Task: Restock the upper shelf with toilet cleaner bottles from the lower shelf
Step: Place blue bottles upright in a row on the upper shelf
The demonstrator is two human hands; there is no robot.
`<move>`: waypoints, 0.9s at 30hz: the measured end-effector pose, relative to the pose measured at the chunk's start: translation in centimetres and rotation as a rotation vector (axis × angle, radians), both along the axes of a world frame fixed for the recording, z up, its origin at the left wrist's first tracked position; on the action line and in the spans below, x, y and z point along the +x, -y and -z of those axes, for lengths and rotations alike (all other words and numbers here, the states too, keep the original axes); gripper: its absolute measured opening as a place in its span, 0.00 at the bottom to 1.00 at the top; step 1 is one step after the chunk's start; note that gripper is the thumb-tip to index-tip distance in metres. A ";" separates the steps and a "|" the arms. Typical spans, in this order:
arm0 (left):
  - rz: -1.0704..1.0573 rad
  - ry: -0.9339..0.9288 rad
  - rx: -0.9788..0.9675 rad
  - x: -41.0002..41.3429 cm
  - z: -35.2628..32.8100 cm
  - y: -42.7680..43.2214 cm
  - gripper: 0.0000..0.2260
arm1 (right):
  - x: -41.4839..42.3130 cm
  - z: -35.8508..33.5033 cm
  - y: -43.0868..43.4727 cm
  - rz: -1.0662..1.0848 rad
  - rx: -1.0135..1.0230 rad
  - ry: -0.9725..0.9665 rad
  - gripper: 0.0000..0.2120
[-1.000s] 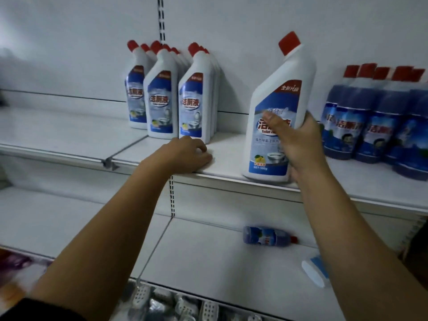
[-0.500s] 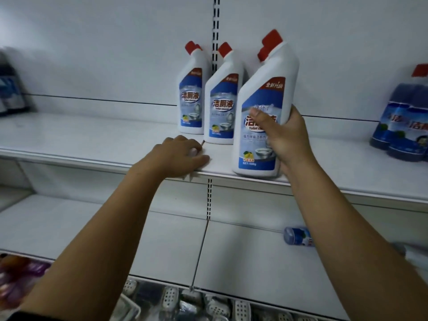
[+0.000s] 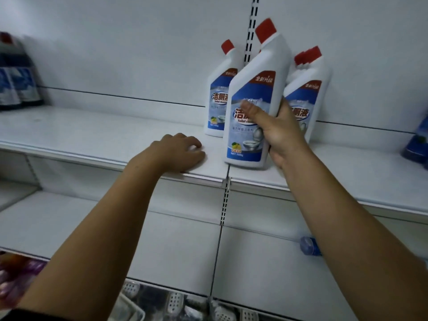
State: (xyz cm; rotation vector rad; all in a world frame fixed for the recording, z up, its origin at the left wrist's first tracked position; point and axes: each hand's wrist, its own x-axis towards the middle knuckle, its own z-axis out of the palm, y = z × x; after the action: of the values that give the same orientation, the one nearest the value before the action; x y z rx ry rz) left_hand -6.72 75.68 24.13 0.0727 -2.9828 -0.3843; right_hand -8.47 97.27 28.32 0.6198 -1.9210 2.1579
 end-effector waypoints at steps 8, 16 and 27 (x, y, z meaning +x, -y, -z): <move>0.108 0.021 -0.041 -0.9 -0.4 5.9 0.24 | -2.2 -0.2 6.1 0.035 0.159 0.109 0.28; 0.189 -0.017 -0.094 -0.9 -0.2 6.2 0.25 | -2.0 1.1 8.0 0.476 0.399 -0.032 0.30; 0.218 -0.012 -0.095 -1.1 0.0 6.5 0.26 | -2.9 3.3 9.0 0.825 0.948 -0.027 0.20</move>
State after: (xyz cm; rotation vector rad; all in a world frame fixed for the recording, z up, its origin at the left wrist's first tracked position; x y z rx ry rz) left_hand -7.78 69.20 24.15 -0.2658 -2.9998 -0.2630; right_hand -11.38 88.29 25.05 -0.0819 -2.4922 0.7071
